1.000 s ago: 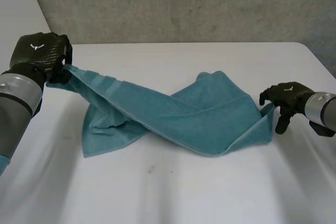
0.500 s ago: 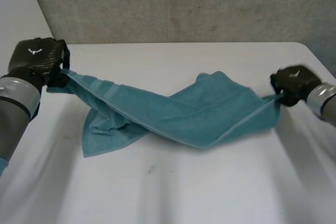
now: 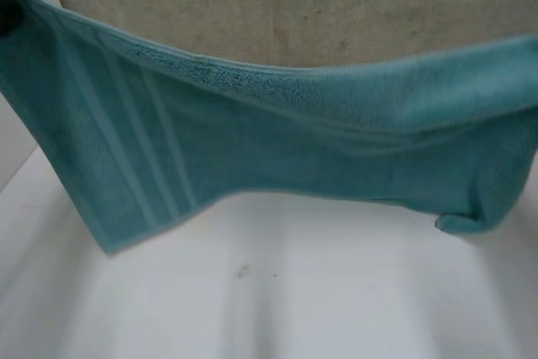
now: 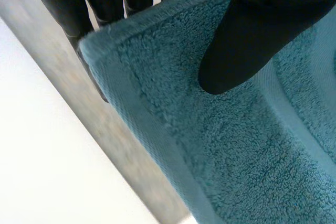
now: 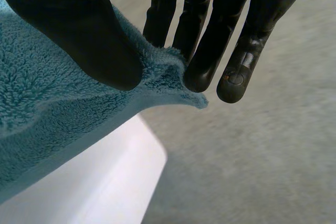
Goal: Fold the laundry
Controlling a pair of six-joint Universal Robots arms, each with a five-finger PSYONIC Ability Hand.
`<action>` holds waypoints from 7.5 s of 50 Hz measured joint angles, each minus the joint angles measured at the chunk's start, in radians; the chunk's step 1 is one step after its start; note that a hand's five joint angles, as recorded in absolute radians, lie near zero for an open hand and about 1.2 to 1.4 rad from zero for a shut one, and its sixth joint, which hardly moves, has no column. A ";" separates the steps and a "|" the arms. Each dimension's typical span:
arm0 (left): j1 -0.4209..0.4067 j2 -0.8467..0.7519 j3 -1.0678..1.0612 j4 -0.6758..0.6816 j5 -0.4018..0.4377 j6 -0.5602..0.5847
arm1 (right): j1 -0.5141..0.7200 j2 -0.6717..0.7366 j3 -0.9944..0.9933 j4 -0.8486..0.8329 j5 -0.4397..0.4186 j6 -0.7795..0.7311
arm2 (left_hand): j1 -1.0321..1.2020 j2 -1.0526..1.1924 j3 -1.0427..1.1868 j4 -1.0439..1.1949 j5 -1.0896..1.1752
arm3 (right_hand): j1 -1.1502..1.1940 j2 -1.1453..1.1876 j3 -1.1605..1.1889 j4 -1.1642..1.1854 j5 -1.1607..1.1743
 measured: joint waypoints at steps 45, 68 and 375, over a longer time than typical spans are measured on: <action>-0.058 -0.501 0.208 0.559 -0.117 -0.013 | 0.233 0.330 -0.081 -0.750 0.247 0.028 | 0.000 0.000 0.001 0.000 0.014 | 0.000 0.000 0.005 0.000 0.007; -0.071 -0.647 -0.236 0.682 -0.038 -0.031 | 0.222 0.529 0.307 -0.719 0.217 0.029 | 0.000 0.000 0.001 0.000 0.014 | 0.000 0.000 0.009 0.000 0.007; -0.133 -0.402 -0.340 0.639 0.033 0.008 | 0.652 0.519 0.191 -0.890 0.105 -0.027 | -0.905 -0.985 -0.972 -0.986 -0.916 | 0.009 0.005 0.000 0.000 0.013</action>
